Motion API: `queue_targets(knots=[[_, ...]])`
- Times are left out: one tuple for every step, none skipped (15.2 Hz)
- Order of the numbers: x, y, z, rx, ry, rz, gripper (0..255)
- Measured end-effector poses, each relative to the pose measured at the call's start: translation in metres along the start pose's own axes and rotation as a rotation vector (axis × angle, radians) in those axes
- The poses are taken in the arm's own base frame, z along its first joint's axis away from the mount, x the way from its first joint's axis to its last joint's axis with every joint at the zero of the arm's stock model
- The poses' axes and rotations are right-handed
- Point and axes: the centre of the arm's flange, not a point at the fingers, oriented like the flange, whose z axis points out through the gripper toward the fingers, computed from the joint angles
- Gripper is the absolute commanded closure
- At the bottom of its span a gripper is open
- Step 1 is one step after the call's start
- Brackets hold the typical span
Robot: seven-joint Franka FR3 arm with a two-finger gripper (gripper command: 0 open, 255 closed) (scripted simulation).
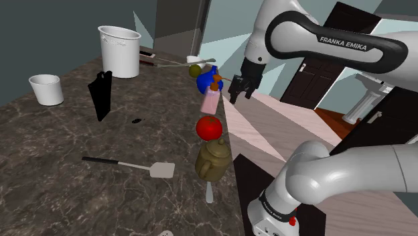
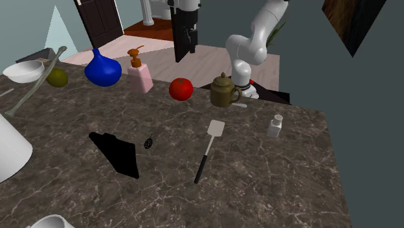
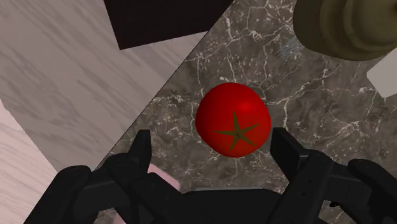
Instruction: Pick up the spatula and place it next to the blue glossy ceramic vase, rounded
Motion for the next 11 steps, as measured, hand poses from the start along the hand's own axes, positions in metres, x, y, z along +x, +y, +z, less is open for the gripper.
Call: queue_targets(knots=[[0.000,0.000,0.000,0.000,0.000,0.000,0],[0.004,-0.005,0.002,0.001,0.001,-0.012,0],[0.008,-0.012,0.006,0.003,0.002,-0.031,0],[0.013,-0.020,0.011,0.006,0.004,-0.053,0],[0.018,-0.030,0.014,0.009,0.006,-0.077,0],[0.024,-0.040,0.019,0.012,0.008,-0.101,0],[0.029,-0.051,0.023,0.015,0.011,-0.126,0],[0.033,-0.062,0.028,0.018,0.013,-0.151,0],[0.038,-0.072,0.032,0.021,0.015,-0.176,0],[0.043,-0.084,0.035,0.024,0.018,-0.202,0],[0.048,-0.092,0.043,0.027,0.019,-0.227,0]])
